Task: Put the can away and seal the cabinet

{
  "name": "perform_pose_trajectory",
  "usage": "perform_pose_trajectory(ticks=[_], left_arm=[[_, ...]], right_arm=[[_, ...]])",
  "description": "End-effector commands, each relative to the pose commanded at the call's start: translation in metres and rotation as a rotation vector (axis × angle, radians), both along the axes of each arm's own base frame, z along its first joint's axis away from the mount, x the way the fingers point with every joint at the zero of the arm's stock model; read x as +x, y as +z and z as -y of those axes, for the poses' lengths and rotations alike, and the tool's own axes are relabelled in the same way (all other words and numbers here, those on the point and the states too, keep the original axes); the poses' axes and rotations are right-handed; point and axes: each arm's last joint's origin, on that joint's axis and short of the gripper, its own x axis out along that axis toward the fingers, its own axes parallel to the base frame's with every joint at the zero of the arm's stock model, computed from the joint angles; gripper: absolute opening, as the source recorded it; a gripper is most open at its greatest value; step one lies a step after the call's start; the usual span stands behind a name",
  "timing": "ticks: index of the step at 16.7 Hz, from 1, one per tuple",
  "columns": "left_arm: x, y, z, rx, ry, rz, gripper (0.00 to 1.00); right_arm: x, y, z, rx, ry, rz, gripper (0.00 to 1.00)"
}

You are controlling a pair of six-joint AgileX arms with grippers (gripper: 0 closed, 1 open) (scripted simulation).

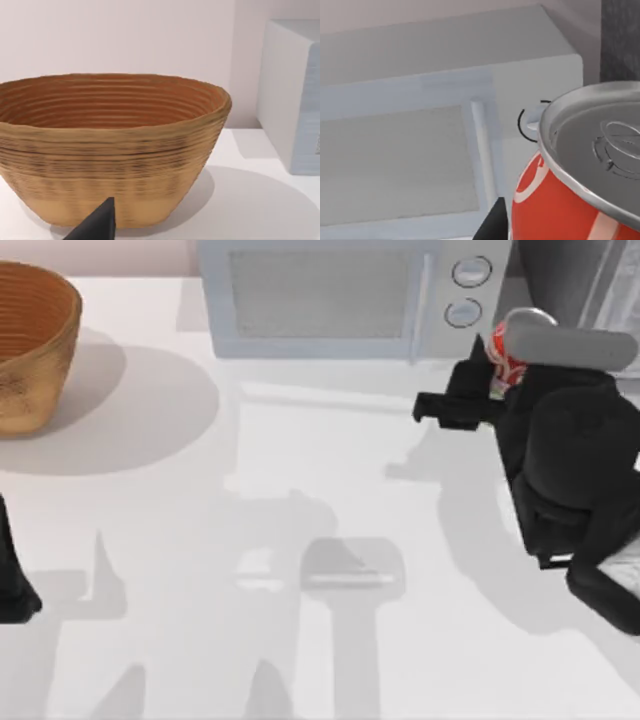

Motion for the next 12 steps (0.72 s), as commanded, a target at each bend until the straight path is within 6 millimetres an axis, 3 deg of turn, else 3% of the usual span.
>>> perform_pose_trajectory(ticks=[6, 12], left_arm=[[0.000, 0.000, 0.000, 0.000, 0.000, 0.000, 1.00], [0.000, 0.000, 0.000, 0.000, 0.000, 0.000, 1.00]], right_arm=[[-0.012, 0.022, 0.022, 0.518, -0.005, 0.004, 0.00], [-0.033, 0.042, 0.061, 1.364, -0.053, -0.020, 0.00]])
